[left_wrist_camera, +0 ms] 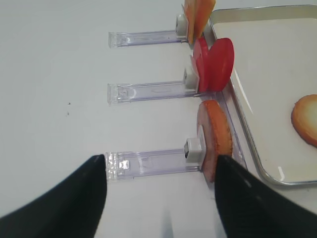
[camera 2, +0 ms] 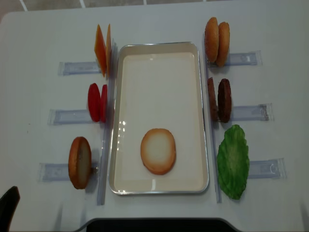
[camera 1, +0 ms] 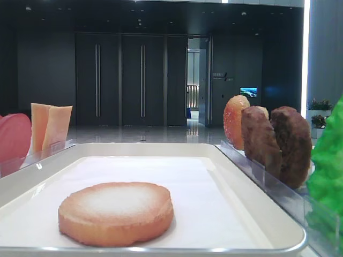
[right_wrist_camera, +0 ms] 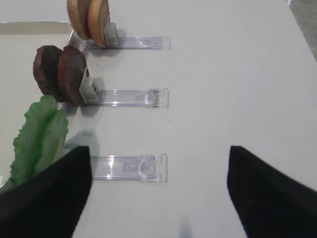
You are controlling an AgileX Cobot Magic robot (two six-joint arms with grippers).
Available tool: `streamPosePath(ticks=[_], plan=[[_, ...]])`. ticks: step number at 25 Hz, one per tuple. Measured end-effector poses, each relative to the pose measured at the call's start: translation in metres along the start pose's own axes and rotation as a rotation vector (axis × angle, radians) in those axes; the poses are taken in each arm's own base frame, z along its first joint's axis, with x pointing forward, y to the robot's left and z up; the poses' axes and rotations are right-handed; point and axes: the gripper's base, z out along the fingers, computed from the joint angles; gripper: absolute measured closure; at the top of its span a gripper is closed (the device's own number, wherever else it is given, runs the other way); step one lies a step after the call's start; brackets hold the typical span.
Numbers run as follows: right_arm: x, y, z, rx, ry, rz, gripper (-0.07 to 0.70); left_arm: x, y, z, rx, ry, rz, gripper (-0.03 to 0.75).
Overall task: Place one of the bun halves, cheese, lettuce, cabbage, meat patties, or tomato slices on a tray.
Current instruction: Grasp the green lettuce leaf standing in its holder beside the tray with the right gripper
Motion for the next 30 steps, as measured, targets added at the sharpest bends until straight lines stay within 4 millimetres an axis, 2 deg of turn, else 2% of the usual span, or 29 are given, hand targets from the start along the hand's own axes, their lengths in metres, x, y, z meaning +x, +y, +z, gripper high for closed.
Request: streamPosePath(ticks=[13,20,25,30], plan=[[0.000,0.000,0.000,0.000,0.000,-0.008,0.094,0.000,0.000,0.000,0.000,0.000,0.000,0.199],[-0.007,0.002,-0.007,-0.015,-0.048,-0.010,0.094,0.000,0.000,0.000,0.000,0.000,0.000,0.199],[-0.018,0.002,0.010,-0.033,0.113,0.009,0.094,0.000,0.000,0.000,0.000,0.000,0.000,0.199],[-0.048,0.008,0.035,-0.112,0.358,0.069,0.094,0.000,0.000,0.000,0.000,0.000,0.000,0.199]])
